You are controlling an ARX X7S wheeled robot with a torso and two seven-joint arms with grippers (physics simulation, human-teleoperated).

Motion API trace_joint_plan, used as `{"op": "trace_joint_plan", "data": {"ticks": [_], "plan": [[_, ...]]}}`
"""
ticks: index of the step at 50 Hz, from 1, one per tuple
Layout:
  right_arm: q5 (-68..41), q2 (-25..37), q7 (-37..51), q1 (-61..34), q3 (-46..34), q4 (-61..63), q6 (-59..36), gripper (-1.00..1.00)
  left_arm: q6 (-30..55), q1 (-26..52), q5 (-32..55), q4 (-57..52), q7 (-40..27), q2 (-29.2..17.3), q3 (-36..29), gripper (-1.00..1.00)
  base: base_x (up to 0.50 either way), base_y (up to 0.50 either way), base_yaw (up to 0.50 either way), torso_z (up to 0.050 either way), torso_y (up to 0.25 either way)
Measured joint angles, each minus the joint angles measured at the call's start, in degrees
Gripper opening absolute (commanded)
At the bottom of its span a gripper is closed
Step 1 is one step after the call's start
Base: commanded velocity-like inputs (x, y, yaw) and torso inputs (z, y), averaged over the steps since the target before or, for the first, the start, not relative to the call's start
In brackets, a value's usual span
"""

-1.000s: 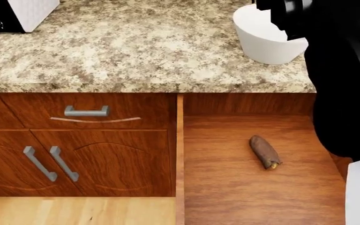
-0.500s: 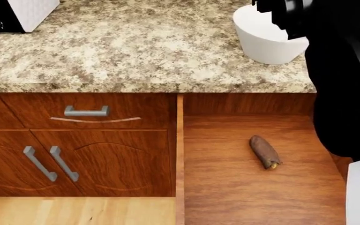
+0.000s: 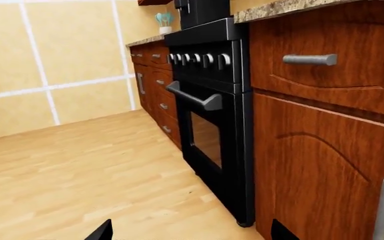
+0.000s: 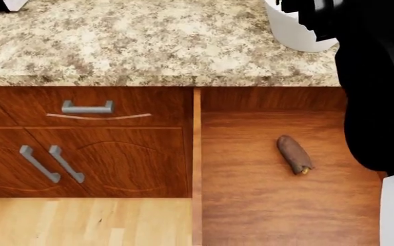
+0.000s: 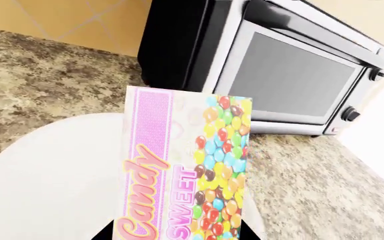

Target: Place the bar in the bowl and close the drawer.

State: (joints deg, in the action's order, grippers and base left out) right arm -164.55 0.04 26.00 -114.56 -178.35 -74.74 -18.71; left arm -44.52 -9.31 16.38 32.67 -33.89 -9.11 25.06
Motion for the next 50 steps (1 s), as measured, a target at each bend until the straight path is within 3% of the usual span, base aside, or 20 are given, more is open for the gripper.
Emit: {"op": "trace_joint_plan", "data": {"ticks": [16, 17, 50], "plan": [[-1.2, 0.0, 0.0, -1.3, -0.5, 0.0, 0.9, -1.00, 0.2, 0.4, 0.5, -0.2, 0.4, -0.2, -0.6, 1.00, 0.00, 0.00, 0.00, 0.000, -0.005], [-1.3, 0.0, 0.0, -1.4, -0.5, 0.0, 0.9, 1.00, 0.3, 0.5, 0.5, -0.2, 0.4, -0.2, -0.7, 1.00, 0.00, 0.00, 0.00, 0.000, 0.000], [-1.0, 0.0, -1.0, -4.2, -0.7, -0.2, -0.3, 1.00, 1.4, 1.1, 0.9, -1.0, 0.6, -0.8, -1.7, 1.00, 0.00, 0.00, 0.00, 0.000, 0.000]]}}
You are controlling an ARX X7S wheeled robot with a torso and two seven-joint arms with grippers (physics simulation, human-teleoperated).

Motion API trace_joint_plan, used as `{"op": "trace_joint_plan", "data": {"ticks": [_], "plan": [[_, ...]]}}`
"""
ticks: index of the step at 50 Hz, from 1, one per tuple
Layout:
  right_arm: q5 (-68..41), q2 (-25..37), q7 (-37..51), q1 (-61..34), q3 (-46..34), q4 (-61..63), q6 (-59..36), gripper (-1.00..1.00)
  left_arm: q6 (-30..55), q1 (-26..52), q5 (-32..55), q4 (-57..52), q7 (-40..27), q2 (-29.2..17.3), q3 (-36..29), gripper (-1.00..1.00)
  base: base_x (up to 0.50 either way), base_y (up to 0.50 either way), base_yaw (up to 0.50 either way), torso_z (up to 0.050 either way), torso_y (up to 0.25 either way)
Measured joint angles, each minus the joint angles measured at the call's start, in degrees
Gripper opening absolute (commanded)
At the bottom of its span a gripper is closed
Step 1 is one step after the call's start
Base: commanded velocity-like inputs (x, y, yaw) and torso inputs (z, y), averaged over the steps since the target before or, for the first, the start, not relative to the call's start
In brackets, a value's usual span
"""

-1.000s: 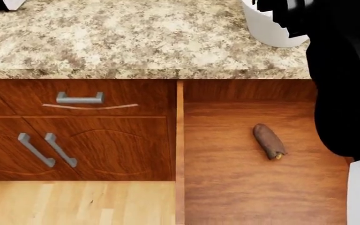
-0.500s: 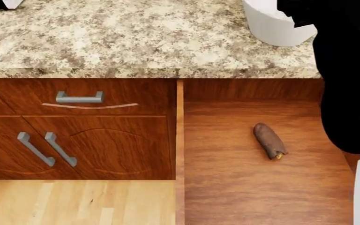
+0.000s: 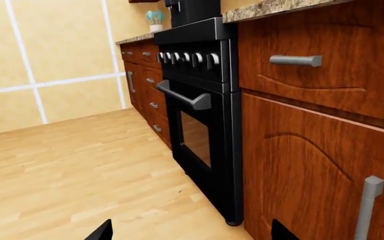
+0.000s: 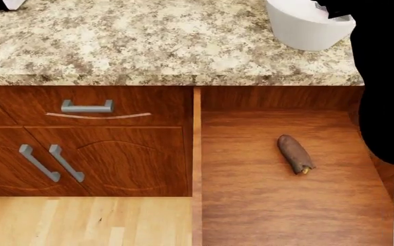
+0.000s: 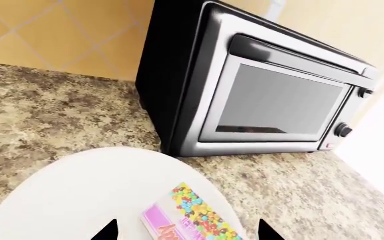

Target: Place the bar in the bowl and close the drawer.

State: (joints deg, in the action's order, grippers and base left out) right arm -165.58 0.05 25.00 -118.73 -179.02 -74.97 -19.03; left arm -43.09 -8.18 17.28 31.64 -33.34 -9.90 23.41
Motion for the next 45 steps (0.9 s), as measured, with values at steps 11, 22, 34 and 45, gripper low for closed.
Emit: {"op": "trace_joint_plan", "data": {"ticks": [11, 22, 34, 45], "plan": [[-0.5, 0.0, -0.5, -1.3, -0.2, 0.0, -0.5, 1.00, -0.1, -0.7, 0.3, -1.2, 0.0, 0.0, -0.1, 1.00, 0.00, 0.00, 0.00, 0.000, 0.000], [-0.9, 0.1, -0.8, -2.2, -0.4, 0.0, -1.1, 1.00, -0.1, -1.8, 0.5, -3.0, -0.2, 0.1, -0.2, 1.00, 0.00, 0.00, 0.00, 0.000, 0.000], [-1.0, 0.1, -1.2, -3.0, -0.3, 0.0, -1.4, 1.00, -0.6, -2.8, 1.2, -4.2, 0.1, 0.2, -0.3, 1.00, 0.00, 0.00, 0.00, 0.000, 0.000], [-0.9, 0.1, -1.9, -3.3, -0.2, 0.0, -1.4, 1.00, -1.7, -3.7, 2.3, -4.7, 1.0, 0.5, -0.5, 1.00, 0.00, 0.00, 0.00, 0.000, 0.059]]}}
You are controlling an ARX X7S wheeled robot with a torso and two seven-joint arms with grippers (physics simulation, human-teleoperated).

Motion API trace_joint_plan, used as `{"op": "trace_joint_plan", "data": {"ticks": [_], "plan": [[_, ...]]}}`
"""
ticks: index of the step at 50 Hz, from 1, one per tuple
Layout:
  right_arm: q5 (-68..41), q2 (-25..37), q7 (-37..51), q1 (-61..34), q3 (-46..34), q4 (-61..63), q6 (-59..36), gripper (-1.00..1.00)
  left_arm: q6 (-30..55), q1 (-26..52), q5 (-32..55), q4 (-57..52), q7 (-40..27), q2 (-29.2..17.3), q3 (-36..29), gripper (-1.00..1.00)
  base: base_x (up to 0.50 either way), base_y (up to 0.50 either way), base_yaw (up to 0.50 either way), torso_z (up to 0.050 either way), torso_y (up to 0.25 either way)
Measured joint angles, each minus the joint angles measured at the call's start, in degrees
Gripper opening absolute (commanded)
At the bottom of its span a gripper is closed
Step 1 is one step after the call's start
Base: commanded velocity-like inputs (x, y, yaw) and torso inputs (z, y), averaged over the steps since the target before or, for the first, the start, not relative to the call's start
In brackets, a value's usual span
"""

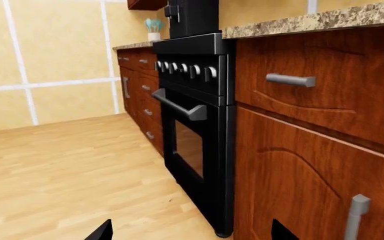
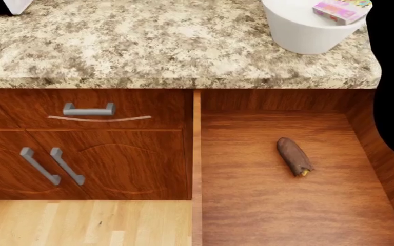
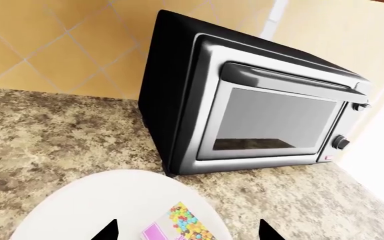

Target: Place the bar in the bowl and close the drawer.

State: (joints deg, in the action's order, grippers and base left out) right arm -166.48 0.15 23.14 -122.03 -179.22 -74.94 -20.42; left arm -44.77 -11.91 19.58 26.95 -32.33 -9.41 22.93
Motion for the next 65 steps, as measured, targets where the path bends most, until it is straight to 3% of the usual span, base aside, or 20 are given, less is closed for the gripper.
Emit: {"op": "trace_joint_plan", "data": {"ticks": [65], "plan": [[1.6, -0.1, -0.9, -0.6, 2.0, -0.1, 0.0, 1.00, -1.7, -0.2, 2.1, 0.8, 1.7, -0.2, -1.3, 1.00, 0.00, 0.00, 0.00, 0.000, 0.100]]}}
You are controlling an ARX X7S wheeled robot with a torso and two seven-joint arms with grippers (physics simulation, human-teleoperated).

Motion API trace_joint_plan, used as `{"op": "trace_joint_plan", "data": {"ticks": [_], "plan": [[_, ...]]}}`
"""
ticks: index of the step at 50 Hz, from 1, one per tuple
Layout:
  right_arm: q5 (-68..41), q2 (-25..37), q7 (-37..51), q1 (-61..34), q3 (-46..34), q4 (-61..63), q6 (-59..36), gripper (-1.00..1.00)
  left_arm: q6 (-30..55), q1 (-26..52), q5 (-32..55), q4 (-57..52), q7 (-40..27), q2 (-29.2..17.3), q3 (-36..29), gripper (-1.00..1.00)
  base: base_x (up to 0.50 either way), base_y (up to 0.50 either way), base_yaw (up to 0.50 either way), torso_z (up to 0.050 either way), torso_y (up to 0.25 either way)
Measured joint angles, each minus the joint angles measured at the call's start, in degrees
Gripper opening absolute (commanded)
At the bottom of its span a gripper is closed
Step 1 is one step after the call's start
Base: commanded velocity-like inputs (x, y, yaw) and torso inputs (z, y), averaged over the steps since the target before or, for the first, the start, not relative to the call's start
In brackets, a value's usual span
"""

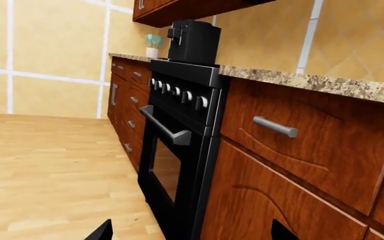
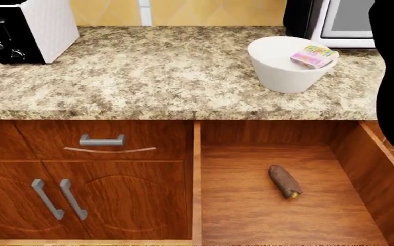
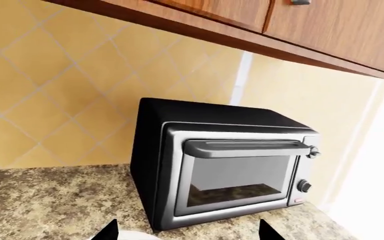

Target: Place the bar in the bowl and close the drawer.

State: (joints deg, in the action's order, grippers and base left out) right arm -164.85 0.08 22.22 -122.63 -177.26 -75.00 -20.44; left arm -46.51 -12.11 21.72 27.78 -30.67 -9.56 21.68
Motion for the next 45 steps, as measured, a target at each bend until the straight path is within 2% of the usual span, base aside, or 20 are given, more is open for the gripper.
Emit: {"op": "trace_joint_plan", "data": {"ticks": [20, 26, 30, 38, 45], "plan": [[-1.1, 0.1, -0.5, 0.0, 0.0, 0.1, 0.4, 1.00, -0.2, -0.3, 0.0, 0.0, -0.1, -0.1, -0.2, 1.00, 0.00, 0.00, 0.00, 0.000, 0.038], [-1.4, 0.8, 0.1, -2.7, 1.6, 5.0, 5.5, 1.00, -0.4, -0.5, 0.2, 0.1, 0.0, -0.1, -0.2, 1.00, 0.00, 0.00, 0.00, 0.000, 0.000], [7.2, 6.4, 6.6, -6.1, 11.4, 16.0, 8.8, 1.00, -0.8, -0.7, 0.3, 0.4, 0.3, 0.0, -0.3, 1.00, 0.00, 0.00, 0.00, 0.000, 0.000], [29.3, 21.1, 20.3, -9.2, 41.7, 39.7, 10.6, 1.00, -1.8, -1.3, 0.8, 0.8, 1.1, 0.2, -0.4, 1.00, 0.00, 0.00, 0.00, 0.000, 0.000], [41.5, 31.3, 28.3, -10.3, 58.4, 56.7, 12.8, 1.00, -2.3, -1.5, 0.9, 1.2, 1.5, 0.4, -0.7, 1.00, 0.00, 0.00, 0.00, 0.000, 0.000]]}}
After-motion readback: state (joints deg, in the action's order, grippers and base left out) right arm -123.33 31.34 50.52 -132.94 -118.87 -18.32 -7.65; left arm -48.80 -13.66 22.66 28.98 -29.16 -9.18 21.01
